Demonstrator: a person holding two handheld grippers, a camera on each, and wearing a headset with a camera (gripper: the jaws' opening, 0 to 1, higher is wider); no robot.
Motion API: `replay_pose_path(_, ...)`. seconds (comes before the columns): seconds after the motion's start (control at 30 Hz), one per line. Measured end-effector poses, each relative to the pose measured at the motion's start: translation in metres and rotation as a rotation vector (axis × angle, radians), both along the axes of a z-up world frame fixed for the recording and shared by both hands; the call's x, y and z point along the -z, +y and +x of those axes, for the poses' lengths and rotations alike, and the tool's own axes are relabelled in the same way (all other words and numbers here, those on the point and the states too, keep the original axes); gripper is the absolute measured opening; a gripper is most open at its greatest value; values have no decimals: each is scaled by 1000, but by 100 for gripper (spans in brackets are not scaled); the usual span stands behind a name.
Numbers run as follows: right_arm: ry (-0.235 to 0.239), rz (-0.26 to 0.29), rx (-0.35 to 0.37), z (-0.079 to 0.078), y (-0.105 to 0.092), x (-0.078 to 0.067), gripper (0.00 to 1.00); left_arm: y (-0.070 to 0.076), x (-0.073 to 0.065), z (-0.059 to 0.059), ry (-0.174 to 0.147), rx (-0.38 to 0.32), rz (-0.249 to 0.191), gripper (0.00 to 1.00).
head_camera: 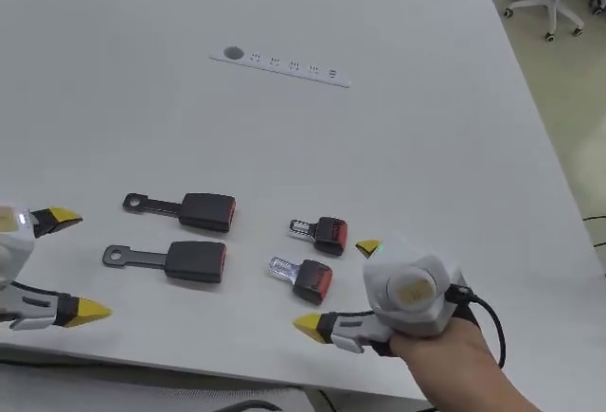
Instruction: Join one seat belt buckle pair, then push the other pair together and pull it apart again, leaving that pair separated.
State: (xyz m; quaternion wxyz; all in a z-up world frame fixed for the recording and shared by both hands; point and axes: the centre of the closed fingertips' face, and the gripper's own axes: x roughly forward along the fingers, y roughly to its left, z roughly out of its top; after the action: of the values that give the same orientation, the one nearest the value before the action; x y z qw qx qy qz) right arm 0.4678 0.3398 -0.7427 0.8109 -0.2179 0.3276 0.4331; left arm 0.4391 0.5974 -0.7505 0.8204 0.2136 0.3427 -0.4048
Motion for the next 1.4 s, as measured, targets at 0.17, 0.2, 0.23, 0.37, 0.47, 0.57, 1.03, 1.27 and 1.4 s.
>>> replay_pose_path(0.17,6,-16,-47,-4,4,3,70,-9,0,6,8,31,13,68)
replay_pose_path(0.2,8,-15,-47,-4,4,4,70,-11,0,8,8,40,14,67)
replay_pose_path(0.23,10,-16,-52,-4,5,5,69,-12,1,10,11,55,17,67)
replay_pose_path(0.37,23,-13,-75,-6,8,8,63,-21,4,13,10,107,36,64)
replay_pose_path(0.47,21,-17,-88,-5,11,11,61,-25,9,17,19,119,40,62)
replay_pose_path(0.57,22,-22,-100,-4,14,13,58,-34,12,17,24,149,40,60)
replay_pose_path(1.03,13,-76,-133,9,16,28,53,-60,23,32,8,273,137,54)
replay_pose_path(1.27,51,-66,-137,12,14,31,45,-77,23,36,27,306,119,49)
replay_pose_path(1.4,93,-55,-152,9,15,35,40,-88,24,37,61,318,78,48)
